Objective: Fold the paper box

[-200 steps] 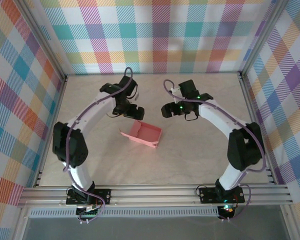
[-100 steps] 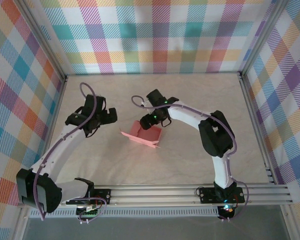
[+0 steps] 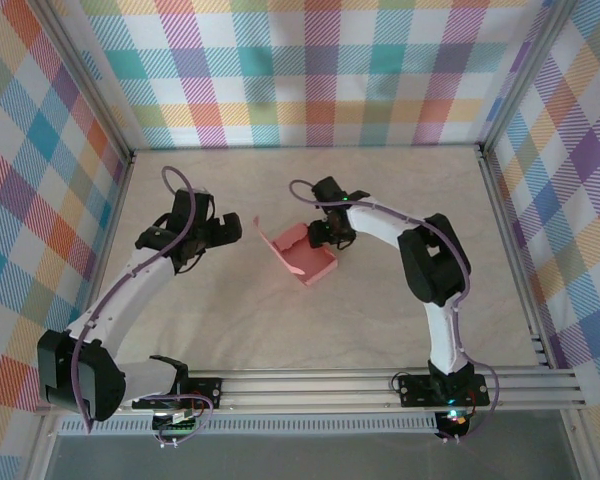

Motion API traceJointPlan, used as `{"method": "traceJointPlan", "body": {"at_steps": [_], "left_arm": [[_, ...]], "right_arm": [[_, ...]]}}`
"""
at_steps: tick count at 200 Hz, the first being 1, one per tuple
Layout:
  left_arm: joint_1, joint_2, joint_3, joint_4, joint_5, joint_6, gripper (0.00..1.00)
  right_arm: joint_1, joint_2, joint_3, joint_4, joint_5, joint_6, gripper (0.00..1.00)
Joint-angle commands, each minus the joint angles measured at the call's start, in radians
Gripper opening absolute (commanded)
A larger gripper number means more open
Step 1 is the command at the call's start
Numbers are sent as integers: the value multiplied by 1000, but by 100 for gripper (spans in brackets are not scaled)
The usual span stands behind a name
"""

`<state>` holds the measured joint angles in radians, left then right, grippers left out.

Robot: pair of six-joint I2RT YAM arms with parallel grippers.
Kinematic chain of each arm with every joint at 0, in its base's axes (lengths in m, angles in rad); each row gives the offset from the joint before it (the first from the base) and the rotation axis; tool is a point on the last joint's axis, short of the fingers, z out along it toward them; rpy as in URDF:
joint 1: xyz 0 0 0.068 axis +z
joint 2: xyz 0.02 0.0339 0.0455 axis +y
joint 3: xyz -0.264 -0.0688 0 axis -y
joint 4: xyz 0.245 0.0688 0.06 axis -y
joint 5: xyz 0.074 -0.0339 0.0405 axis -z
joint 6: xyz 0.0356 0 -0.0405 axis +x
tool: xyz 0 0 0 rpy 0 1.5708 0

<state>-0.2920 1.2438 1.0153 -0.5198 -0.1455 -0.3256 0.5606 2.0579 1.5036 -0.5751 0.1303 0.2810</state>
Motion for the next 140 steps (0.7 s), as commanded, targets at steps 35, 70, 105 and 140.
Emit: {"method": "traceJointPlan", "body": {"at_steps": [35, 70, 105, 140], "left_arm": [[-15, 46, -54, 90, 90, -47, 100], [-67, 69, -104, 133, 91, -91, 100], [-141, 94, -171, 198, 89, -160, 100], [-156, 77, -216, 233, 82, -207, 100]], "right_arm": [[-126, -220, -231, 74, -1, 196, 72], [-136, -390, -404, 220, -86, 128, 77], [-143, -570, -583, 328, -87, 144, 78], [-162, -575, -658, 259, -70, 137, 66]]}}
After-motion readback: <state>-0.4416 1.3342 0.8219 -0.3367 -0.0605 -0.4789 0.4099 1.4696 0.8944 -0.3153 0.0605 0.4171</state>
